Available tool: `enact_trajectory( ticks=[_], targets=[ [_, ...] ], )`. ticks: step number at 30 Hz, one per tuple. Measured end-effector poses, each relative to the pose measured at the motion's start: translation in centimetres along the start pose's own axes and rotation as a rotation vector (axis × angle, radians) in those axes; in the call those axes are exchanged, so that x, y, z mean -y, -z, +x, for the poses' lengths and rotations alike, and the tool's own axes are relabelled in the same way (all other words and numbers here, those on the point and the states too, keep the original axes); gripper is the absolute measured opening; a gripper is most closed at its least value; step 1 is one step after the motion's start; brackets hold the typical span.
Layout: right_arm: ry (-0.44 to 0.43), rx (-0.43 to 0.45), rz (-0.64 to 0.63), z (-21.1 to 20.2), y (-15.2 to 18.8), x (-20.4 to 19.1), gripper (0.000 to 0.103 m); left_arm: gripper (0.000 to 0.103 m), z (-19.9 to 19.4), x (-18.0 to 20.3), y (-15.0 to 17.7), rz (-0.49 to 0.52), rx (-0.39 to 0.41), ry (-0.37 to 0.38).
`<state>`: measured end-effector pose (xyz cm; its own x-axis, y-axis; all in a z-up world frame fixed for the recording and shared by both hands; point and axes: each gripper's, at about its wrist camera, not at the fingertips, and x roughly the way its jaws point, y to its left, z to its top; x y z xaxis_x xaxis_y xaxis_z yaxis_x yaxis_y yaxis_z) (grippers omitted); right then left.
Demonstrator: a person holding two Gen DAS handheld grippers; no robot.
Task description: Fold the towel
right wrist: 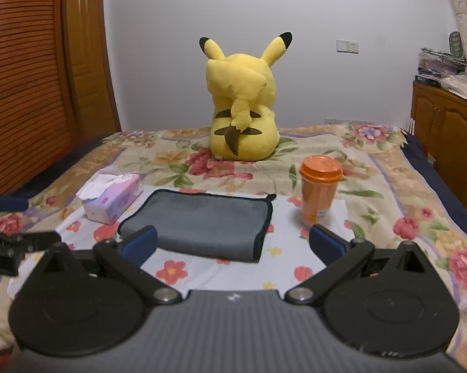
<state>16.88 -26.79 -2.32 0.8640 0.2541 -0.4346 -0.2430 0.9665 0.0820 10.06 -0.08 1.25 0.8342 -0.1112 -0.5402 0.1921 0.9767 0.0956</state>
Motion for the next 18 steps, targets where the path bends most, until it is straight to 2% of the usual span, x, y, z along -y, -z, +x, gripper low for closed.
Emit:
enact_trajectory(
  ticks=[8, 18],
  targets=[
    [0.007, -0.006, -0.013, -2.3, 1.3, -0.2, 0.103, 0.103, -2.0, -0.2, 2.8, -0.018, -0.02, -0.007],
    [0.01, -0.027, 0.003, -3.4, 3.6, -0.6, 0.103, 0.103, -3.3, 0.0, 4.7, -0.061, -0.039, -0.017]
  ],
)
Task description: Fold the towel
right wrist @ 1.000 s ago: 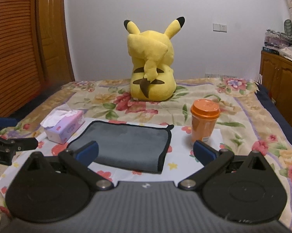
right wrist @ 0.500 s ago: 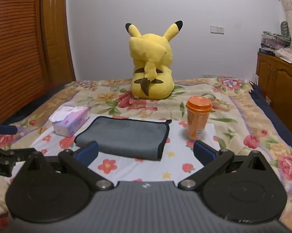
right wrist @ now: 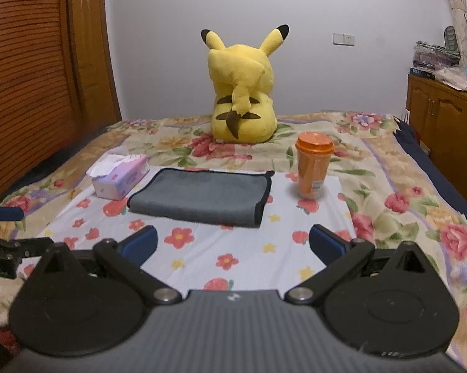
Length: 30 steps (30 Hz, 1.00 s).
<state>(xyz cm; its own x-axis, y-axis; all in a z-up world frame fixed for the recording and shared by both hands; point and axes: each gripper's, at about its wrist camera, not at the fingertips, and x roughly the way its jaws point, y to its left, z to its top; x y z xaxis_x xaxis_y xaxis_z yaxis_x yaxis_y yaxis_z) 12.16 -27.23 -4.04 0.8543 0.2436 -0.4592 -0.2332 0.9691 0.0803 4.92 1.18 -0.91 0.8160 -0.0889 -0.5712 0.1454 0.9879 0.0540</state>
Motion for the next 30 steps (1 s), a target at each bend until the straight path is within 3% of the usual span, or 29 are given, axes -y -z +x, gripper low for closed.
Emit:
enact_trajectory(
  ticks=[17, 30],
  targets=[
    [-0.012, -0.035, 0.025, -0.3, 3.5, -0.8, 0.103, 0.103, 0.5, 2.4, 3.0, -0.028, -0.023, 0.014],
    [0.012, -0.033, 0.01, 0.0, 4.8, -1.2, 0.103, 0.103, 0.5, 2.2, 3.9, -0.025, 0.012, -0.01]
  ],
)
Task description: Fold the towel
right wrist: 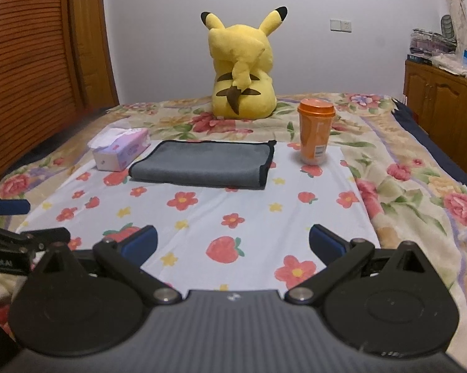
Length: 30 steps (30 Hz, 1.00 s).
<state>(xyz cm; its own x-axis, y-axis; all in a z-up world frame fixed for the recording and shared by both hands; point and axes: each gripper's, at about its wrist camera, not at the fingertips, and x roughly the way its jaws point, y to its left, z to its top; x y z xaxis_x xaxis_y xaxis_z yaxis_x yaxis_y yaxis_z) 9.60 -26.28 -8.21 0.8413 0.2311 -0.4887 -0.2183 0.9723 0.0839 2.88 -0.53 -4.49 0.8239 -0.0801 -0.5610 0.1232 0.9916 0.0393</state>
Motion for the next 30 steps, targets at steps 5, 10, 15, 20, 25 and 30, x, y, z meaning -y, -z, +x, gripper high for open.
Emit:
enact_trajectory(
  ticks=[5, 10, 15, 20, 25, 30],
  targets=[
    [0.005, 0.002, -0.016, 0.1, 0.1, -0.1, 0.103, 0.103, -0.4, -0.6, -0.1, -0.036, 0.022, -0.009],
    [0.012, 0.016, -0.02, -0.1, 0.3, -0.1, 0.103, 0.103, -1.2, -0.7, -0.1, -0.034, 0.062, -0.025],
    [0.016, 0.033, -0.008, -0.4, 0.2, 0.0, 0.103, 0.103, -1.8, -0.7, -0.1, -0.034, 0.093, -0.03],
    [0.016, 0.05, 0.001, -0.6, 0.2, 0.3, 0.103, 0.103, -2.3, -0.9, -0.2, -0.041, 0.117, -0.037],
    [0.016, 0.063, 0.002, -0.8, 0.2, 0.3, 0.103, 0.103, -2.6, -0.7, -0.2, -0.034, 0.141, -0.04],
    [0.016, 0.081, 0.001, -1.1, 0.2, 0.3, 0.103, 0.103, -2.8, -0.6, -0.2, -0.022, 0.161, -0.031]
  ],
)
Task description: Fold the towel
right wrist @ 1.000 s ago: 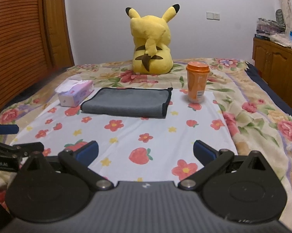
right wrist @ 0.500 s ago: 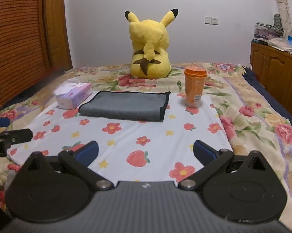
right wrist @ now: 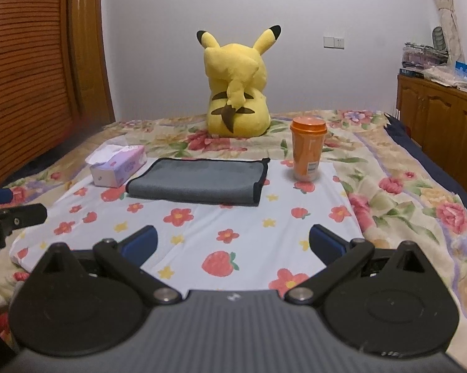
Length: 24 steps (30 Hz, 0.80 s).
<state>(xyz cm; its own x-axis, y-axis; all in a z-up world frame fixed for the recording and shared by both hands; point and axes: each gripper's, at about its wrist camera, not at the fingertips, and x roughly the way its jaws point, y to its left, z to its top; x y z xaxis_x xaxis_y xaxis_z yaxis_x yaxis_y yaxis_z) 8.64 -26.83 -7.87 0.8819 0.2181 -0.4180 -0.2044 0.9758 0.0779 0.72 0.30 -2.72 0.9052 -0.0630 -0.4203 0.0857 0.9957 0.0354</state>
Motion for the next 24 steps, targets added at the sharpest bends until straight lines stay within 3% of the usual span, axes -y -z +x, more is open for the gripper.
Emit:
enact_trajectory(
  ticks=[24],
  targets=[
    [0.013, 0.086, -0.002, -1.3, -0.3, 0.2, 0.103, 0.103, -1.2, 0.5, -0.2, 0.043, 0.084, -0.021]
  ],
)
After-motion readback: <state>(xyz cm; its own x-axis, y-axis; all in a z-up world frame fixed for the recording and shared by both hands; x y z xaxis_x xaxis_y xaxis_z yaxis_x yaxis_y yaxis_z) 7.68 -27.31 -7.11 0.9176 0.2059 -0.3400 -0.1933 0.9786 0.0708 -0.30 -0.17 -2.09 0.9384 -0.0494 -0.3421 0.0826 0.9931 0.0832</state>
